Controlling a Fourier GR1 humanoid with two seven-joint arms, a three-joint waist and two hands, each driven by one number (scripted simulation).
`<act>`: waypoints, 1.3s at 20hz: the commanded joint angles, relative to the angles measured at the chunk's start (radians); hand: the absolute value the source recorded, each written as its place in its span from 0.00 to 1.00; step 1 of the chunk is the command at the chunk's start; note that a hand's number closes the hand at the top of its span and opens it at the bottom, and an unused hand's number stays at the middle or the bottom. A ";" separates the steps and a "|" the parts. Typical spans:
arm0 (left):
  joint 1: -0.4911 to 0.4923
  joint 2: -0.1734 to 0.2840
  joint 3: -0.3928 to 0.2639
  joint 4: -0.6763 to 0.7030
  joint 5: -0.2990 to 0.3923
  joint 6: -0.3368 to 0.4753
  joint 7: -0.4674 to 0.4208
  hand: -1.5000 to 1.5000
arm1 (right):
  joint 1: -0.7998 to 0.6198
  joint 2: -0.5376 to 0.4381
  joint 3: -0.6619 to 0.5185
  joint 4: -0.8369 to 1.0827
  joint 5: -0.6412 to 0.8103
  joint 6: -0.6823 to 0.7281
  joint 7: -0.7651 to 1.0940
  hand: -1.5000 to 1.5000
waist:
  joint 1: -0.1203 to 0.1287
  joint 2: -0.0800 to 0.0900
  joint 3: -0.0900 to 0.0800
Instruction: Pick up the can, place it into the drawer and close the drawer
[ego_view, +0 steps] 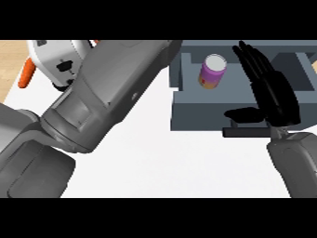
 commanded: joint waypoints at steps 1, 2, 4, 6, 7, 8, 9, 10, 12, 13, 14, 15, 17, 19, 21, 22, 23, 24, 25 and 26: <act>0.008 0.019 0.024 -0.023 0.008 -0.016 0.021 0.00 | -0.094 0.057 0.027 0.227 0.105 -0.116 -0.036 0.00 | 0.025 -0.003 0.000; 0.022 0.034 0.022 -0.012 -0.003 -0.035 0.016 0.00 | -0.144 0.056 0.007 0.260 0.090 -0.102 -0.039 0.00 | 0.015 -0.003 0.000; 0.007 0.036 0.021 -0.018 -0.014 0.001 0.028 0.00 | -0.154 0.082 0.017 0.352 0.143 -0.178 -0.055 0.00 | 0.016 -0.004 0.000; 0.057 0.054 0.007 -0.055 -0.024 -0.030 0.048 0.00 | -0.224 0.084 -0.024 0.454 0.136 -0.200 -0.066 0.00 | 0.034 -0.009 -0.001; 0.018 0.052 0.008 -0.035 -0.034 0.005 0.043 0.00 | -0.248 0.103 -0.024 0.521 0.164 -0.263 -0.077 0.00 | 0.035 -0.001 0.000; 0.058 0.079 0.012 -0.065 -0.037 -0.007 0.038 0.00 | -0.249 0.085 -0.047 0.514 0.143 -0.257 -0.094 0.00 | 0.026 -0.010 0.000; 0.116 0.086 0.010 -0.080 -0.035 -0.030 0.019 0.00 | -0.249 0.078 -0.061 0.569 0.150 -0.290 -0.109 0.00 | 0.038 -0.009 -0.001; 0.038 0.122 0.001 -0.085 -0.046 -0.038 0.080 0.00 | -0.282 0.093 -0.059 0.625 0.181 -0.331 -0.100 0.00 | 0.048 -0.008 0.000; 0.093 0.111 0.003 -0.105 -0.042 -0.055 0.072 0.00 | -0.340 0.123 -0.081 0.686 0.206 -0.419 -0.078 0.00 | 0.053 -0.006 0.000; 0.105 0.124 -0.001 -0.132 -0.044 -0.045 0.099 0.00 | -0.366 0.130 -0.084 0.712 0.223 -0.423 -0.044 0.00 | 0.063 -0.013 -0.001; 0.124 0.126 -0.017 -0.159 -0.060 -0.041 0.088 0.00 | -0.371 0.122 -0.098 0.746 0.221 -0.460 -0.067 0.00 | 0.065 -0.013 -0.001; 0.116 0.129 -0.009 -0.143 -0.056 -0.054 0.091 0.00 | -0.440 0.129 -0.117 0.792 0.219 -0.475 -0.063 0.00 | 0.067 -0.004 0.000; 0.129 0.195 -0.007 -0.175 -0.056 -0.091 0.137 0.00 | -0.469 0.088 -0.139 0.835 0.200 -0.476 -0.117 0.00 | 0.065 -0.007 0.000; 0.174 0.165 -0.015 -0.209 -0.063 -0.063 0.124 0.00 | -0.525 0.110 -0.153 0.914 0.219 -0.522 -0.092 0.00 | 0.076 -0.007 -0.001; 0.184 0.167 -0.033 -0.268 -0.072 -0.054 0.162 0.00 | -0.544 0.107 -0.165 0.971 0.216 -0.535 -0.105 0.00 | 0.089 -0.013 -0.001; 0.207 0.189 -0.021 -0.254 -0.065 -0.076 0.148 0.00 | -0.605 0.096 -0.174 0.987 0.223 -0.532 -0.092 0.00 | 0.093 -0.005 -0.001; 0.215 0.218 -0.010 -0.289 -0.062 -0.075 0.157 0.00 | -0.613 0.117 -0.161 1.007 0.246 -0.549 -0.072 0.00 | 0.084 -0.009 -0.001; 0.201 0.226 -0.021 -0.294 -0.070 -0.083 0.176 0.00 | -0.623 0.117 -0.164 1.033 0.253 -0.587 -0.088 0.00 | 0.096 -0.004 -0.001; 0.215 0.243 -0.017 -0.299 -0.065 -0.112 0.179 0.00 | -0.670 0.124 -0.163 1.061 0.273 -0.570 -0.039 0.00 | 0.098 -0.002 -0.001; 0.229 0.221 -0.029 -0.314 -0.082 -0.067 0.176 0.00 | -0.660 0.115 -0.185 1.075 0.244 -0.597 -0.092 0.00 | 0.092 -0.001 0.000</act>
